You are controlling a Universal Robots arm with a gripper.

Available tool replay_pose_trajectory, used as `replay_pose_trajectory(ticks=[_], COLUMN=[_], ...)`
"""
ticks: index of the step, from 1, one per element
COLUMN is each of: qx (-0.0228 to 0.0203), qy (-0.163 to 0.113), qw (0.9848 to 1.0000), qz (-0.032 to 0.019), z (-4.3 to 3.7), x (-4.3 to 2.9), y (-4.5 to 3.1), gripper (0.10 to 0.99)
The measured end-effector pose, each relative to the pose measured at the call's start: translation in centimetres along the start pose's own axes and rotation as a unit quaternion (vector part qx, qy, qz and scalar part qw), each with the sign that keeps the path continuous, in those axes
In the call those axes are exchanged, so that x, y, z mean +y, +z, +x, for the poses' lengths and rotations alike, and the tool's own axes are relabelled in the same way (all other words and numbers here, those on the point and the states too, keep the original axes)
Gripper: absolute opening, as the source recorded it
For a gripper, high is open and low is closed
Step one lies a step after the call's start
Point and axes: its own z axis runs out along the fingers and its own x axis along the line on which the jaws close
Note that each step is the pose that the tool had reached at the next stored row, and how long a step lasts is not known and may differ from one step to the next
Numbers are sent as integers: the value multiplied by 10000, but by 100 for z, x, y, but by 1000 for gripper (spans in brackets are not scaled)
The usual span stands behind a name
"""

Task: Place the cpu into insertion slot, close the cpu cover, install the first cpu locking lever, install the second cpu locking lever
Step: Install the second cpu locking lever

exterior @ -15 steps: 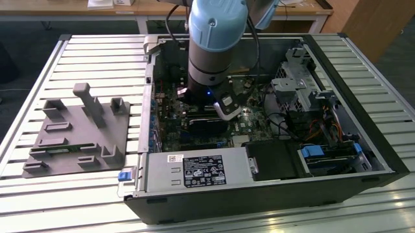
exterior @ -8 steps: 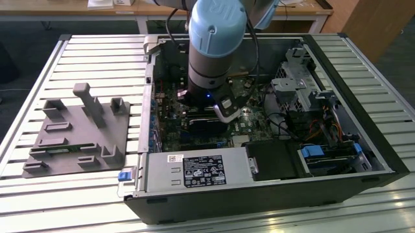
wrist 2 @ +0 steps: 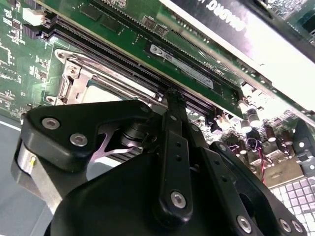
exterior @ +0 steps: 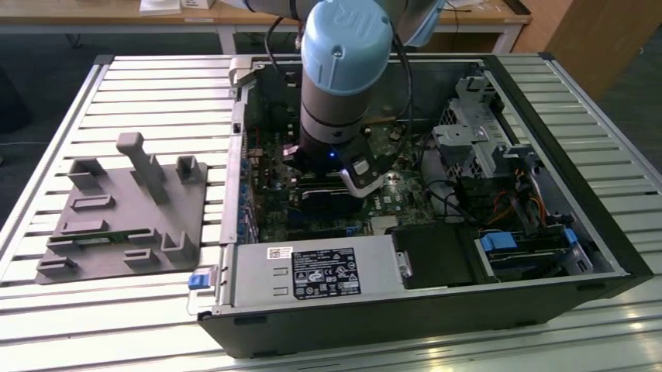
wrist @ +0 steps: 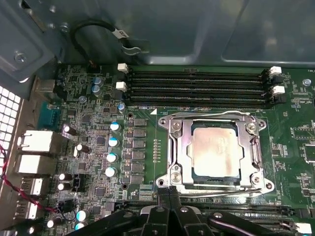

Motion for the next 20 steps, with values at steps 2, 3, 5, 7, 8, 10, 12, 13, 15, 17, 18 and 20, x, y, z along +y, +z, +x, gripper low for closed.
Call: replay_pose_trajectory(ticks=[2, 3, 5, 7, 8, 10, 12, 13, 15, 17, 18, 20], qx=[0, -1, -1, 0, 0, -1, -1, -1, -1, -1, 0, 0], qy=[1, 0, -1, 0, 0, -1, -1, -1, -1, -1, -1, -1], qw=[10000, 10000, 10000, 10000, 10000, 10000, 10000, 10000, 10000, 10000, 10000, 10000], qz=[-1, -4, -9, -10, -14, -23, -31, -33, -39, -42, -43, -45], z=[0, 0, -1, 0, 1, 2, 6, 11, 29, 39, 40, 40], x=[9, 14, 19, 24, 29, 38, 49, 54, 64, 71, 73, 73], y=[8, 12, 19, 25, 29, 39, 47, 50, 60, 69, 74, 76], gripper=[106, 106, 106, 106, 106, 106, 106, 106, 106, 106, 106, 106])
